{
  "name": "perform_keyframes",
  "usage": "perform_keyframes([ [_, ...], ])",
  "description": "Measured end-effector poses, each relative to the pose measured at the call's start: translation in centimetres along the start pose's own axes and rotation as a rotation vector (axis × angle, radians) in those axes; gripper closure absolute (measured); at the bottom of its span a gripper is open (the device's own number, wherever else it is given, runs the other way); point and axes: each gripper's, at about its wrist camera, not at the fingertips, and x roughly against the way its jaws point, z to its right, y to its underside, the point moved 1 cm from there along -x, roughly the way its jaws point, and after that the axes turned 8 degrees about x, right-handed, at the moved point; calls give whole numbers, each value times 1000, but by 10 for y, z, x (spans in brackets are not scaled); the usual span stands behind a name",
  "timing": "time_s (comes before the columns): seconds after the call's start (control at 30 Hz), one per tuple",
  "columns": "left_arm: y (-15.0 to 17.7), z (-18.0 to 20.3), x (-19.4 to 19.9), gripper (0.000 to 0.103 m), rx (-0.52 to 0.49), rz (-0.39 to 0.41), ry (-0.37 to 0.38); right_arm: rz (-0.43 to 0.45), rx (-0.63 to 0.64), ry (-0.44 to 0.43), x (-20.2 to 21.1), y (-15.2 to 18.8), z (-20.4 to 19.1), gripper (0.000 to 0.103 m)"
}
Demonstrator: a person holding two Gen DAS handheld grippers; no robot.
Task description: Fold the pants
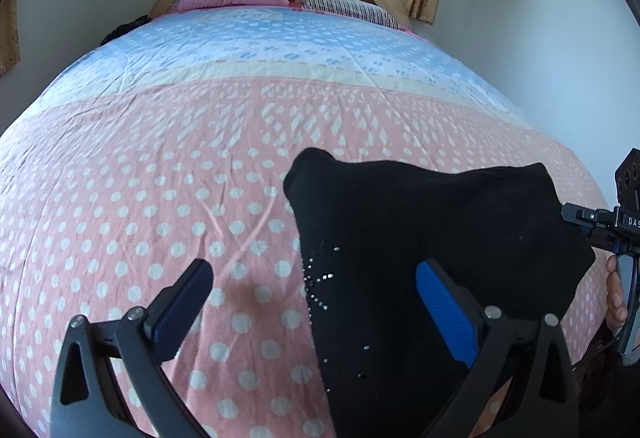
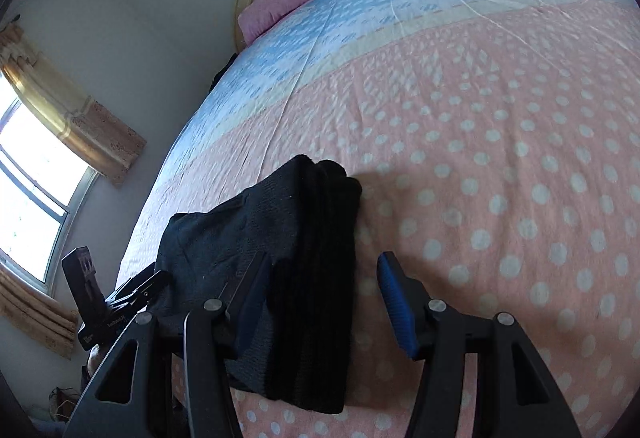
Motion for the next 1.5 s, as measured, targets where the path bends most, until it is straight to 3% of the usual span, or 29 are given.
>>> perform_keyframes([
  [0.4,-2,1,-14,0,-9,-63,18,10,1,47,10,3,1,46],
  [0.63,-3,7,-18,2,-45,-72,24,1,25,-26,-4,8,-11,47],
  [0.8,-4,8,-20,5,-49,-78,44,10,-38,-84,-10,9,4,64],
  [0.93,-2,12,-16,28,-72,-74,93,18,-43,-119,-7,10,2,74],
  [0.97,-2,14,-16,36,-78,-74,107,23,-28,-107,-6,11,-2,75],
  [1.1,-3,12,-15,45,-64,-75,140,41,6,-78,-3,11,-12,76],
  [1.2,-2,13,-11,59,-69,-62,146,43,23,-61,-2,10,-18,76],
  [1.27,-2,14,-7,73,-65,-46,143,48,47,-46,2,8,-23,77],
  [1.5,-4,13,17,81,-47,13,140,65,174,-18,15,-11,-62,77],
])
